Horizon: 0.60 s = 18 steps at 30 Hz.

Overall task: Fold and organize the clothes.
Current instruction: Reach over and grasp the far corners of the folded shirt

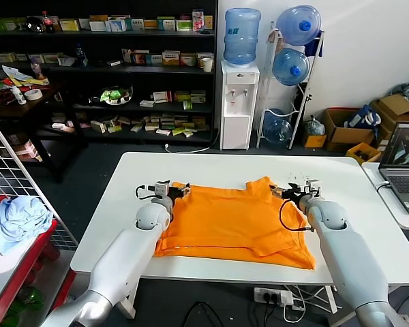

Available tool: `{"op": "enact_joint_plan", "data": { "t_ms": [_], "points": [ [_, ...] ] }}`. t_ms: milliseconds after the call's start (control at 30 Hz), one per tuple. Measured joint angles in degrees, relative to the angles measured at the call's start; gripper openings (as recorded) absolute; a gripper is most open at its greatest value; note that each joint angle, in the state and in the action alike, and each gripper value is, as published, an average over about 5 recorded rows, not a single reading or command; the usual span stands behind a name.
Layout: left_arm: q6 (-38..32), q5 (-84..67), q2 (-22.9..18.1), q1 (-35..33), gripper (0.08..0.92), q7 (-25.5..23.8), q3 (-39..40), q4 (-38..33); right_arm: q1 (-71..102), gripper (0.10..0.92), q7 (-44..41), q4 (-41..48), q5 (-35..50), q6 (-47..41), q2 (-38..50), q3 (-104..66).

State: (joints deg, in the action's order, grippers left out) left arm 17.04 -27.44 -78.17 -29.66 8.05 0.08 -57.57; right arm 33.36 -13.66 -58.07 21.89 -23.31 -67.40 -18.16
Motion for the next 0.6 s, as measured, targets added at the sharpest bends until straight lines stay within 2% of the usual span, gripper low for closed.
{"op": "enact_joint_plan", "data": {
  "t_ms": [167, 333, 433, 600],
  "points": [
    [0.1, 0.5, -0.6, 0.3, 0.823, 0.1, -0.5, 1.6, -0.7, 0.796, -0.1, 2.0, -0.9, 0.8, -0.8, 0.0],
    [0.0, 1.2, -0.7, 0.0, 0.815, 0.0, -0.7, 2.7, -1.0, 0.662, -0.2, 3.7, -1.6, 1.2, -1.4, 0.0],
    [0.0, 1.5, -0.8, -0.2, 0.757, 0.0, -0.7, 2.9, -1.2, 0.575, 0.0, 4.5, -1.8, 1.3, -1.6, -0.1],
    [-0.1, 1.7, -0.6, -0.8, 0.611, 0.0, -0.7, 2.7, -1.2, 0.445, 0.2, 5.3, -2.0, 1.5, -2.0, -0.2]
  ]
}}
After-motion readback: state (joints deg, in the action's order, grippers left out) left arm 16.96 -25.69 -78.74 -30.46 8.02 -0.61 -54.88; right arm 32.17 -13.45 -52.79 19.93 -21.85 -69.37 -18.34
